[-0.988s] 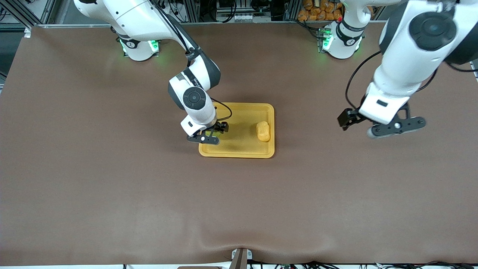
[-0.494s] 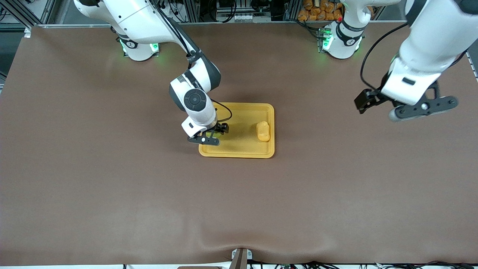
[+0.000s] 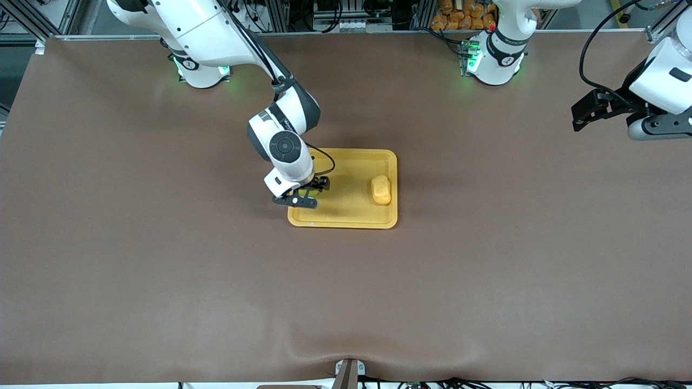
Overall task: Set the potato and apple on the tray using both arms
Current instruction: 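Open the left gripper and raise it away from the tray, then lower the apple onto the tray and open the right gripper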
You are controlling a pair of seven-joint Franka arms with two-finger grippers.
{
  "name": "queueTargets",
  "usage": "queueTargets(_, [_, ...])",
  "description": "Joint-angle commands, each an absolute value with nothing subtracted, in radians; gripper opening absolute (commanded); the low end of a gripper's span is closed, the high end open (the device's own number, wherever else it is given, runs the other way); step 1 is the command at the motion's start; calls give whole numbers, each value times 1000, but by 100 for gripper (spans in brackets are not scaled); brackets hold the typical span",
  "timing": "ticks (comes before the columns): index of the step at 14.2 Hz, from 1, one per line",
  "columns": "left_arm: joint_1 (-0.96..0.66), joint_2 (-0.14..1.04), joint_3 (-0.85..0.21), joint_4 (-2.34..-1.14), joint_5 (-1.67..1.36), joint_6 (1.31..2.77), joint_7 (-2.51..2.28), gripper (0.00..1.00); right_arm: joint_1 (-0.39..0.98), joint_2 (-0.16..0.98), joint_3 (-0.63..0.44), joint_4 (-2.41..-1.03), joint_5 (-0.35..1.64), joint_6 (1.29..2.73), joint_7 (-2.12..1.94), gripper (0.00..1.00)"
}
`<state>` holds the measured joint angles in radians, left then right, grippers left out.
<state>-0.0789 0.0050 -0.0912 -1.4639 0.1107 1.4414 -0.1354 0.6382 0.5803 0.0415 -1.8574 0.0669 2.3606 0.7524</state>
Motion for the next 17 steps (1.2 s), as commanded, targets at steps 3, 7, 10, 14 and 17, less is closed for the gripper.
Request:
queueTargets(3, [-94,-90,-32,-1566,89,1437,-46,100,644,569,32,-1870,77,2367,767,100])
queueTargets(7, [-94,-130,-8,-1614,52,1439,-31,100,640,555,31,-1816,78,2310,769,100])
queueTargets(10, [-112,-144,-8,-1623,52,1439,-32,100,623,535,26,-1773,78,2254,761,100])
queueTargets(14, [-100,-158,-9,-1620,52,1425,-32,100,591,531,26,-1683,77,2142,750,100])
queueTargets(17, [-91,-156,-14,-1612,52,1425,-31,100,565,523,26,-1625,77,2062,753,100])
